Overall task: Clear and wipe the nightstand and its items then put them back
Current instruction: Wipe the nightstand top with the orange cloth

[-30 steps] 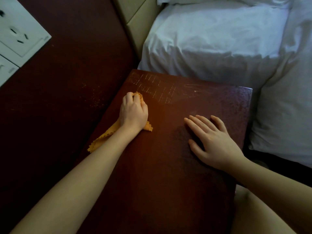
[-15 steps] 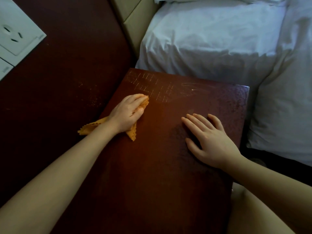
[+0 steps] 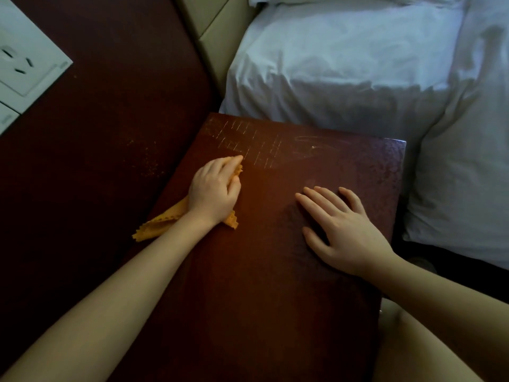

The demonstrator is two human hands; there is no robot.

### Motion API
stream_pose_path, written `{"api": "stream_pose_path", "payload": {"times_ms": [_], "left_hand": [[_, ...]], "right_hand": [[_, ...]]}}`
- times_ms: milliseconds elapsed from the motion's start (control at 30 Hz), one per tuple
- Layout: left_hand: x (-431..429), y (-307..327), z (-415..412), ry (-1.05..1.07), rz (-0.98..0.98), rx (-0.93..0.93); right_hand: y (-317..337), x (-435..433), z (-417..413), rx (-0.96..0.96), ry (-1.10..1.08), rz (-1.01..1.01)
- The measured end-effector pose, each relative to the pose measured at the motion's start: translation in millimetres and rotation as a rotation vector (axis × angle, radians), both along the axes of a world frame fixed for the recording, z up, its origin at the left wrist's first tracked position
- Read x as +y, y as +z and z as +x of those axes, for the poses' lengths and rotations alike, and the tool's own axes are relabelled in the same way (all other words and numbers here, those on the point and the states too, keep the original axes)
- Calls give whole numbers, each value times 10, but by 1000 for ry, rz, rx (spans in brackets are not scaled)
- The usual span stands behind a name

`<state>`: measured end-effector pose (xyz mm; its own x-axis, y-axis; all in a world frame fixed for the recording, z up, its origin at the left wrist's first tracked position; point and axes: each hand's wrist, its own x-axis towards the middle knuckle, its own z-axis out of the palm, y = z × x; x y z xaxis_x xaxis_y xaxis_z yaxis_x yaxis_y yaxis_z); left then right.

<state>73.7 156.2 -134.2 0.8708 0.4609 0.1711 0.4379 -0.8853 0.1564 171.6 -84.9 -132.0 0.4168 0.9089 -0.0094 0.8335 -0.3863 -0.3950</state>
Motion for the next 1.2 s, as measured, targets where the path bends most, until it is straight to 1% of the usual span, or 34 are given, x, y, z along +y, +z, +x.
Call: {"api": "stream_pose_path", "payload": {"times_ms": [167,233,333,400,467,633,700,767,833,967,1033,1100,1200], "left_hand": [[76,31,98,-39,-68,38],[130,35,131,22,-70,39],[145,36,136,171,-63,9],[101,17,105,211,-37,-2],[40,2,70,204,-32,-12],[-11,0,61,29,-81,-4],[46,16,106,-8,-107,14],[124,27,180,10,-129,26],[166,33,238,86,-136,22],[125,9,193,206,-106,1],[95,-11,134,234,-84,-7],[74,-10,111,217,-79,-15],[44,9,125,126,-99,-21]], "right_hand": [[0,4,-1,6,-4,5],[-2,3,1,5,-1,3],[4,-2,-2,7,-3,3],[5,-1,-3,8,0,2],[0,1,0,8,2,2],[-9,-1,-5,11,-2,19],[-15,0,-4,9,0,19],[-16,2,3,13,0,26],[-16,-1,5,15,3,31],[-17,-3,-1,9,3,37],[-19,-2,-3,7,3,38],[-23,2,0,6,9,37],[-34,0,4,10,9,39]]}}
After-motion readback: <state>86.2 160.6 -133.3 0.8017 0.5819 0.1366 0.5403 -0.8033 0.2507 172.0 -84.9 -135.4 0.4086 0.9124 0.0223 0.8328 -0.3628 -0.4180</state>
